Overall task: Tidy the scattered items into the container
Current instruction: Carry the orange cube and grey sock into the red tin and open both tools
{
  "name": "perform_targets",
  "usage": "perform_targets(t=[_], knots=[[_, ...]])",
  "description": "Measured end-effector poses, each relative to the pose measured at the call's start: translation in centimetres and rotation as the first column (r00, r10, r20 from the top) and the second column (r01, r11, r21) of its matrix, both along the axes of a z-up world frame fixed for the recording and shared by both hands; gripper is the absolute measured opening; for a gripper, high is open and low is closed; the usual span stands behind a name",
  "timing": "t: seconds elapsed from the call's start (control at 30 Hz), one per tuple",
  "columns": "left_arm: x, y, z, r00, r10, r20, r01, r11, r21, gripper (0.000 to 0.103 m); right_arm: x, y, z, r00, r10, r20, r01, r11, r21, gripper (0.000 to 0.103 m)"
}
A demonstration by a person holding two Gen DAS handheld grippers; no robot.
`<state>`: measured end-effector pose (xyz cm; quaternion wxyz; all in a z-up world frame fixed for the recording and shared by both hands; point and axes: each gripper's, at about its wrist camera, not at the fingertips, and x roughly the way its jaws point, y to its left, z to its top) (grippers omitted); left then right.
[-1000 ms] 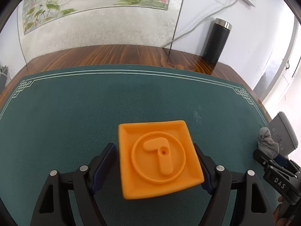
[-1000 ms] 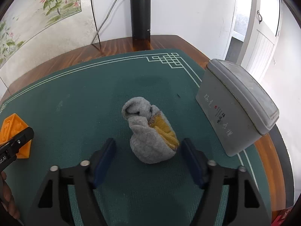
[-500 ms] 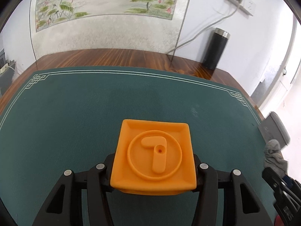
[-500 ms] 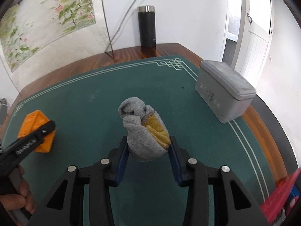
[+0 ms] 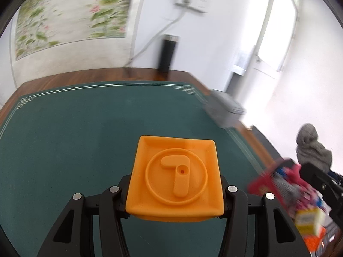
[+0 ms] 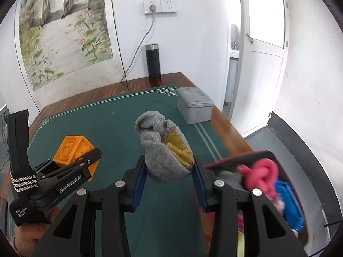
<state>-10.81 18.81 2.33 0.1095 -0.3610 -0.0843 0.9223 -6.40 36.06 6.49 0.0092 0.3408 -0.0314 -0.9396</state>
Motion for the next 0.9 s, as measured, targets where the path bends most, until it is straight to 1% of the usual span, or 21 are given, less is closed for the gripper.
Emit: perform_targets(t=[0.17,0.37,0.47,0.53,0.67,0.77,0.9], knots=[[4.0,4.8,1.9,0.994,-0.11,-0.018,0.11,0.994,0.024,0.055,5.7,5.7,1.2,0.999,-0.028,-0.034,0.028,1.0,-0.006,0.044],[5.3,10.9,2.9,0.973,-0.232,-0.005,0.232,0.972,0.031,0.055,11.2,12.3,0.6,0.995,-0.095,-0.035,0.095,0.995,-0.011,0.044],[5.9,14.0,3.3,0.956,-0.292,0.001,0.292,0.956,0.035,0.055,13.0,14.9,-0.1,0.992,-0.126,-0.028,0.126,0.992,-0.023,0.044],[6.2,16.0,3.5,0.945,-0.327,0.003,0.326,0.945,0.033,0.055,13.4,15.7,-0.6,0.991,-0.132,-0.024,0.131,0.991,-0.03,0.044],[4.8,18.8,3.1,0.943,-0.332,0.014,0.332,0.943,-0.006,0.055,13.7,16.8,-1.4,0.991,-0.135,-0.017,0.134,0.99,-0.042,0.044],[3.2,20.4,2.4,0.95,-0.311,0.026,0.312,0.949,-0.052,0.055,14.0,17.7,-2.0,0.991,-0.137,-0.012,0.136,0.989,-0.051,0.044],[1.3,21.2,0.5,0.951,-0.302,0.071,0.307,0.95,-0.066,0.055,14.3,18.8,-2.9,0.99,-0.14,-0.005,0.139,0.988,-0.063,0.044]])
